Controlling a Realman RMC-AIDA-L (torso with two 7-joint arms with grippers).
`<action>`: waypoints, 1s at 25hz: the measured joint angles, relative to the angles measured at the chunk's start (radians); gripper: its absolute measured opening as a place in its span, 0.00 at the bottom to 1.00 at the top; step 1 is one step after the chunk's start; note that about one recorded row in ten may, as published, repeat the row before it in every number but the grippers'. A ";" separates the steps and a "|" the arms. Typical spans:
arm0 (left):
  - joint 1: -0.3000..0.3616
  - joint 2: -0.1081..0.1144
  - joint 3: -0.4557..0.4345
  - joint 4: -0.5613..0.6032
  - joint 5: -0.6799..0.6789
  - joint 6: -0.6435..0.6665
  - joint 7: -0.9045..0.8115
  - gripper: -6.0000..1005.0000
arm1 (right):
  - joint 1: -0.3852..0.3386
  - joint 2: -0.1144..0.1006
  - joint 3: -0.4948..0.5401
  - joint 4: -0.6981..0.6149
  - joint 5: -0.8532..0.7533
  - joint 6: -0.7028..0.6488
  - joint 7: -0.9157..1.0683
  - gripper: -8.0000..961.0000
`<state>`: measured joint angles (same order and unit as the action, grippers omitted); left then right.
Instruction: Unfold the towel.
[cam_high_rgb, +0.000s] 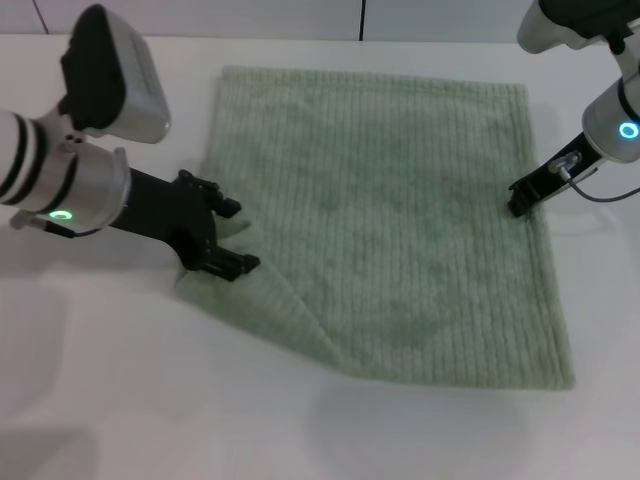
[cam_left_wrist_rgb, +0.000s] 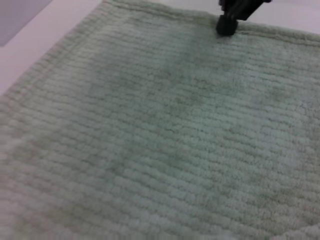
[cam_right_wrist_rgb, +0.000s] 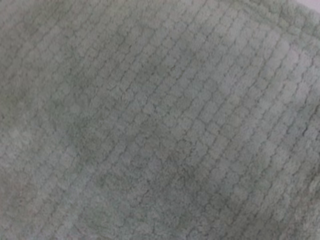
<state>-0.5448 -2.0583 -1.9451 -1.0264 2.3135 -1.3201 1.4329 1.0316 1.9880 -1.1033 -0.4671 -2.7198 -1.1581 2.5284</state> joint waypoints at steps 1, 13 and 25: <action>0.013 0.000 -0.003 -0.019 0.000 -0.008 -0.001 0.78 | 0.000 0.000 0.000 0.000 0.000 0.000 0.000 0.01; 0.140 0.001 -0.009 -0.172 0.064 -0.140 -0.087 0.78 | 0.001 0.000 0.000 0.000 -0.003 0.000 -0.002 0.01; 0.257 0.000 -0.183 -0.346 -0.241 -0.384 0.095 0.78 | -0.007 0.000 0.000 0.001 -0.005 0.004 -0.005 0.01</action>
<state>-0.2881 -2.0583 -2.1278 -1.3729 2.0722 -1.7042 1.5275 1.0248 1.9879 -1.1029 -0.4661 -2.7244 -1.1540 2.5234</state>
